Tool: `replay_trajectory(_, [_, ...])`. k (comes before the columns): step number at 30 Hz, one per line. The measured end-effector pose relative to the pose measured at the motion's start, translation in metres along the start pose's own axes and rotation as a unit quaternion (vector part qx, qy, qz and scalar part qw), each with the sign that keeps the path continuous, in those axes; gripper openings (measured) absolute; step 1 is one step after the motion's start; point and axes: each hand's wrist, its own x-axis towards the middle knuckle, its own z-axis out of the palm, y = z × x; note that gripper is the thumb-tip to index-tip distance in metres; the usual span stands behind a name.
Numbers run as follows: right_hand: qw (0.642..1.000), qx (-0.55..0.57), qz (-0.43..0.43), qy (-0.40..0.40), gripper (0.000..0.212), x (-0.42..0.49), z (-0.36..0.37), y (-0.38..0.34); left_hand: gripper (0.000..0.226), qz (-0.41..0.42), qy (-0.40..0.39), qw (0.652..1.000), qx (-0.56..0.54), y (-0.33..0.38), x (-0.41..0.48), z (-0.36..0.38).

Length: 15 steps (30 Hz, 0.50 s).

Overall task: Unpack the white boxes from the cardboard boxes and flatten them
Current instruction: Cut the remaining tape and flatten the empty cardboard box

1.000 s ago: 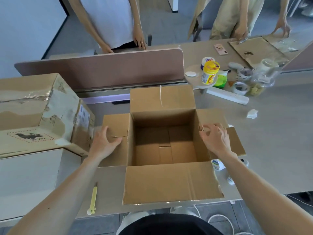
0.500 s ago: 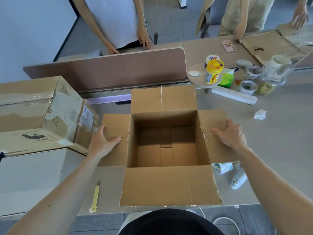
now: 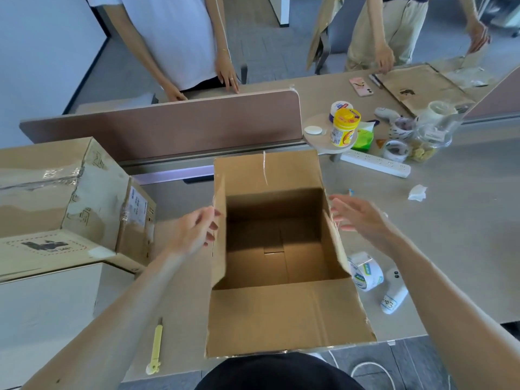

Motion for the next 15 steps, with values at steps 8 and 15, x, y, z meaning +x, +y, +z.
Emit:
replay_trajectory(8, [0.990,-0.082,0.105,0.039,0.065,-0.034,0.033,0.068,0.089,-0.076,-0.016,0.994,0.076,-0.067,-0.018,0.032])
replay_trajectory(15, [0.968,0.147,0.201,-0.036,0.033,-0.056,0.043,0.097,0.057,-0.209,-0.135,0.958,-0.146,-0.085,-0.044,0.046])
